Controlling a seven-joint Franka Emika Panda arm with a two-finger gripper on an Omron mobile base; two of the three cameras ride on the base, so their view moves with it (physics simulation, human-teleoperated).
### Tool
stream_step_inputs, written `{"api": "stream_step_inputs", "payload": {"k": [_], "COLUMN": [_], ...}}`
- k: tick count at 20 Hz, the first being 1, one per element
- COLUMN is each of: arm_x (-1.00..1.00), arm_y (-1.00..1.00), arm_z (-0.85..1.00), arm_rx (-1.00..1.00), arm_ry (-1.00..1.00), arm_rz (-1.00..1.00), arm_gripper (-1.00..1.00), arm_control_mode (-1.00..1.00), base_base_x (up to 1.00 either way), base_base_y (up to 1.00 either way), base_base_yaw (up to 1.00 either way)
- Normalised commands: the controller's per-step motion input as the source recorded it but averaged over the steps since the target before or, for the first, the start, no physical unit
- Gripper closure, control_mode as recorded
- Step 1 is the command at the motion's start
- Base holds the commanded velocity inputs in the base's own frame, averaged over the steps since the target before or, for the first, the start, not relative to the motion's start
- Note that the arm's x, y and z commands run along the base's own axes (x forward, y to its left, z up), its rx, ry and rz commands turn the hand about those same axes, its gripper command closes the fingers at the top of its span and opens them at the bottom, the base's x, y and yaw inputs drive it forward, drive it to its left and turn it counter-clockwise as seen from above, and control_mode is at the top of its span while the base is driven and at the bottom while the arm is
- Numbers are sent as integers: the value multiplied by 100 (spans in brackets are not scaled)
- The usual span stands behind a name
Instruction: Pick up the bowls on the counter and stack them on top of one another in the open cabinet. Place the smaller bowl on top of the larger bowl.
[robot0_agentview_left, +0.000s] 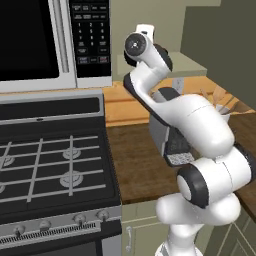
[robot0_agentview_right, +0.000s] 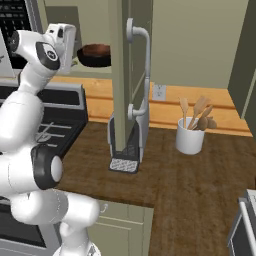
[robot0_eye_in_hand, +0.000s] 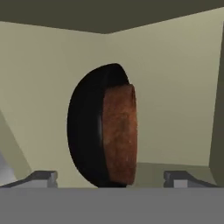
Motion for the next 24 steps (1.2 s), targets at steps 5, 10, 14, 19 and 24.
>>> {"api": "stream_step_inputs", "payload": {"k": [5, 10, 14, 19, 24], "arm_x": [-100, -100, -100, -100, -7], "arm_y": [0, 0, 6, 30, -7], "arm_z": [-48, -100, -100, -100, -11], "arm_rx": [0, -18, -30, -33, -2], "arm_ry": [-2, 11, 35, 40, 8], "arm_rz": [0, 0, 0, 5, -4], "arm_gripper": [-100, -100, -100, -100, -100], "arm_control_mode": [-100, -100, -100, -100, -100], "base_base_x": [0, 0, 0, 0, 0], "base_base_y": [0, 0, 0, 0, 0], "base_base_yaw": [0, 0, 0, 0, 0]}}
